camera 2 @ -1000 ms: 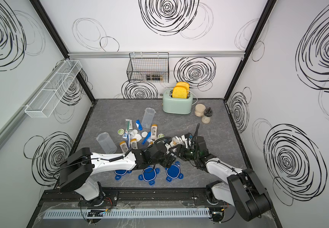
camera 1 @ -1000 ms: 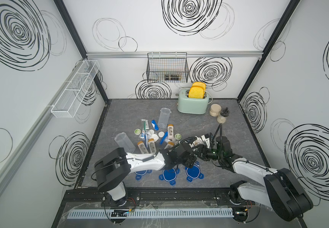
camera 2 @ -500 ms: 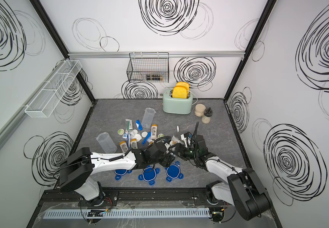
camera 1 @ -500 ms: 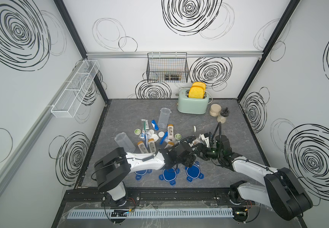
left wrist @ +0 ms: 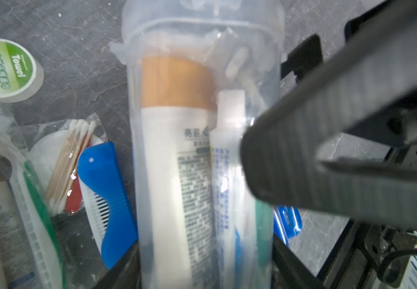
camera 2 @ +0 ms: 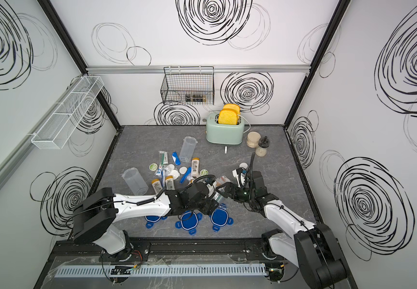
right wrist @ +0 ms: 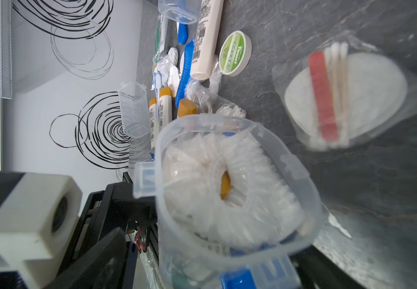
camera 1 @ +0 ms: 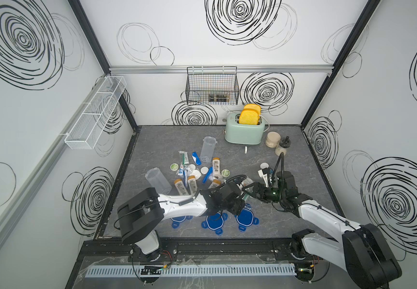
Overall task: Take out toiletry kits
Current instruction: 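Pour the toiletry kits out of the container.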
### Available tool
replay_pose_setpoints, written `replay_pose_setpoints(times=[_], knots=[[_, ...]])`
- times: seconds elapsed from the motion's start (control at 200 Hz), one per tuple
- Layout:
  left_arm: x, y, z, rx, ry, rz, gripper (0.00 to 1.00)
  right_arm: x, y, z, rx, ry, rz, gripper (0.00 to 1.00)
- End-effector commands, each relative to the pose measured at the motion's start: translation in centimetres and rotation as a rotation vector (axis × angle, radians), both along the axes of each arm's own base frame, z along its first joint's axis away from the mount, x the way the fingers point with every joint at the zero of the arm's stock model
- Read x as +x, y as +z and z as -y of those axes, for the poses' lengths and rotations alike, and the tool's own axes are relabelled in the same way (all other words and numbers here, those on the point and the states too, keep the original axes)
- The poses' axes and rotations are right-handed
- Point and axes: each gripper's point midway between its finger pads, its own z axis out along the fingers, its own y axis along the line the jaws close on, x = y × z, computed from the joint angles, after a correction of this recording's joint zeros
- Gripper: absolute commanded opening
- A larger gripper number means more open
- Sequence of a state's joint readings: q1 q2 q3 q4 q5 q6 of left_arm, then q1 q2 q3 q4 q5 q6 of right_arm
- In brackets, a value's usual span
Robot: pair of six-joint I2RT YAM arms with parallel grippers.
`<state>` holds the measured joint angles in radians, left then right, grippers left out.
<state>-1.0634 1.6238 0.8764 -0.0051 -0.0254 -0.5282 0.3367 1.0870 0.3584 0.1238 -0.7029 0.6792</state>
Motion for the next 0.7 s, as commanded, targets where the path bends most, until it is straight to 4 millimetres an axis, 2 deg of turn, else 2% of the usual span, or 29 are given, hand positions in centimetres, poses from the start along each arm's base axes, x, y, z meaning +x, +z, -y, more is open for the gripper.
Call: replay_pose_setpoints(times=[0.0, 0.28, 0.52, 0.695], knots=[[0.5, 3.0, 1.0, -0.116, 0.012, 0.029, 0.12, -0.1, 0.1, 0.8, -0.036, -0.014, 0.025, 0.98], [0.4, 3.5, 0.7, -0.118, 0.015, 0.022, 0.11, 1.3, 2.1, 2.6, -0.103, -0.092, 0.117, 0.98], [0.4, 3.9, 0.7, -0.121, 0.012, 0.014, 0.10, 3.2, 5.0, 5.2, -0.151, -0.216, 0.277, 0.98], [0.4, 4.2, 0.7, -0.122, 0.009, 0.004, 0.09, 3.9, 6.0, 6.9, -0.221, -0.281, 0.382, 0.99]])
